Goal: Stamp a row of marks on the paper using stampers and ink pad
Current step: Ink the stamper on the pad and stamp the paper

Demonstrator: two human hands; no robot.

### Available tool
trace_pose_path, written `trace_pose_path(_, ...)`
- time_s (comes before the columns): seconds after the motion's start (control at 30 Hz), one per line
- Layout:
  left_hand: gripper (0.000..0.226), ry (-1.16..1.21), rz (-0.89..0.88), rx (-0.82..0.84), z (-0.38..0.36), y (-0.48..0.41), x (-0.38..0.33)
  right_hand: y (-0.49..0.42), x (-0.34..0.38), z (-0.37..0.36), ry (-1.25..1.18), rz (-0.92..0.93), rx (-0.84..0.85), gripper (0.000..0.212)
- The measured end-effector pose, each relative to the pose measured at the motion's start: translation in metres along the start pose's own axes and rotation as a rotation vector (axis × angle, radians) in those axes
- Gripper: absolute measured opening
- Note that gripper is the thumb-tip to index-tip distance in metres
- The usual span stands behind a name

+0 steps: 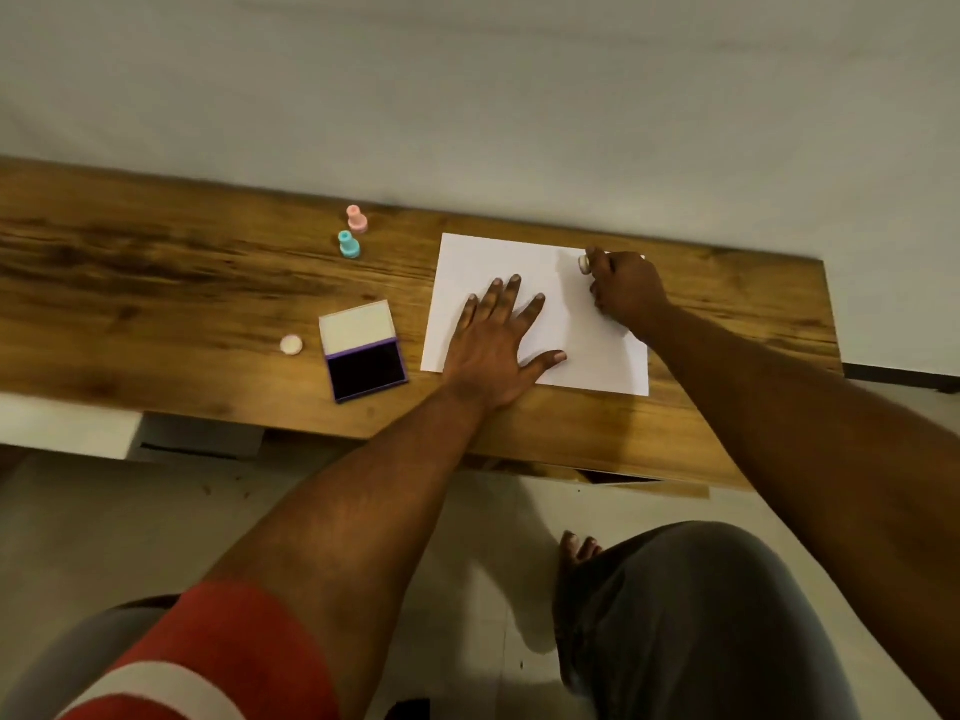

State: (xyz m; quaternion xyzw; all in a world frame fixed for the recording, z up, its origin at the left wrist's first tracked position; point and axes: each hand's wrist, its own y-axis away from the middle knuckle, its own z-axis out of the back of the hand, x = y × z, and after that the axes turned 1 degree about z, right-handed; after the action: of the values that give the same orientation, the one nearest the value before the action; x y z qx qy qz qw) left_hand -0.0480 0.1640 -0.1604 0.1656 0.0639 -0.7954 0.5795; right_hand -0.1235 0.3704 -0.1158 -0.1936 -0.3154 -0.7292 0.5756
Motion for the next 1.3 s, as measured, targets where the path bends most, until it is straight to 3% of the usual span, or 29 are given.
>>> trace_pose_path(0.13,0.096,0.011,0.012,-0.029,-0.006,-0.002,0.002,-0.01,0.0,0.0,0.088,0.018,-0.001,0.06)
trace_pose_path(0.37,0.095,0.026,0.013,-0.047,-0.006,-0.002,0.003,-0.025,0.013,0.008,0.355,0.214,-0.055,0.051)
trace_pose_path(0.6,0.094,0.023,0.018,-0.043,-0.006,-0.002,0.004,-0.031,0.018,0.012,0.439,0.288,-0.039,0.05)
trace_pose_path(0.77,0.095,0.021,0.023,-0.039,-0.007,-0.003,0.005,-0.032,0.048,0.016,0.498,0.423,-0.25,0.051)
trace_pose_path(0.9,0.097,0.03,0.023,-0.044,-0.009,-0.004,0.006,-0.015,0.035,-0.023,0.653,0.223,-0.095,0.047)
trace_pose_path(0.97,0.097,0.034,0.035,-0.028,-0.009,-0.005,0.005,-0.012,0.033,-0.032,0.705,0.165,-0.099,0.044)
trace_pose_path(1.3,0.096,0.027,0.023,-0.04,-0.009,-0.004,0.003,-0.014,0.04,-0.025,0.786,0.17,-0.06,0.048)
